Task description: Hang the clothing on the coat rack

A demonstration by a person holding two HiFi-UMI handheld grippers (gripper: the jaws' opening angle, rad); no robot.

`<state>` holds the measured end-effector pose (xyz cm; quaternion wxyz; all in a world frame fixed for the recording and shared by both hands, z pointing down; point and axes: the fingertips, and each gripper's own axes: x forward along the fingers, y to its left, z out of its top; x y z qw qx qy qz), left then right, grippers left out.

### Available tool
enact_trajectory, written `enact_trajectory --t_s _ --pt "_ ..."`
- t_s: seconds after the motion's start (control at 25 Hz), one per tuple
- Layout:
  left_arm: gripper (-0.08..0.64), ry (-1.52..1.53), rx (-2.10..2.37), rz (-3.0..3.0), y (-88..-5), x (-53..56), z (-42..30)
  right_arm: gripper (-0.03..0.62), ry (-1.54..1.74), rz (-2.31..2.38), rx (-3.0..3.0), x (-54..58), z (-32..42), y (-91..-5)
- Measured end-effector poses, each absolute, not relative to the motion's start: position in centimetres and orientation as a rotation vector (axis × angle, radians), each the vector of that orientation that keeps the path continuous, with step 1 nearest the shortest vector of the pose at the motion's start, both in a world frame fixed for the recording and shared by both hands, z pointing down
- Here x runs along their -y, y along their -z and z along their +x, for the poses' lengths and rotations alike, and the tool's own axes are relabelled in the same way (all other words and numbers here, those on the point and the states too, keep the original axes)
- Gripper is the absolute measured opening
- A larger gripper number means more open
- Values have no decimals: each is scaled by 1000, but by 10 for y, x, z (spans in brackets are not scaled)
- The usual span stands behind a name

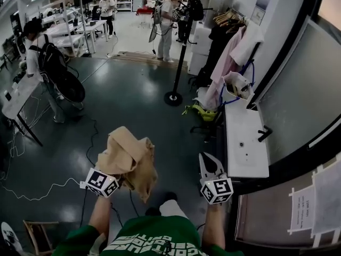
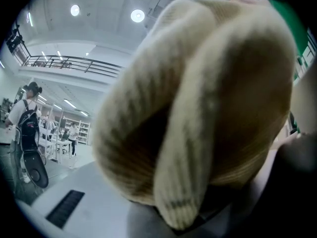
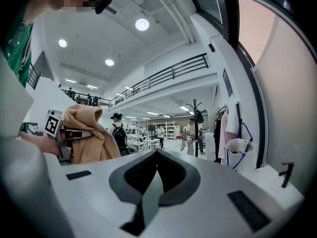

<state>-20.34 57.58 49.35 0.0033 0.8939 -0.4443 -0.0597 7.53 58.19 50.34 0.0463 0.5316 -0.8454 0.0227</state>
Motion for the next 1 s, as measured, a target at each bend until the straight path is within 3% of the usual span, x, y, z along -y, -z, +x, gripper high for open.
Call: enact_trajectory --t_s 1.0 --pt "80 169 1451 2783 -491 -316 -133 8 2 1555 2608 -306 142 -493"
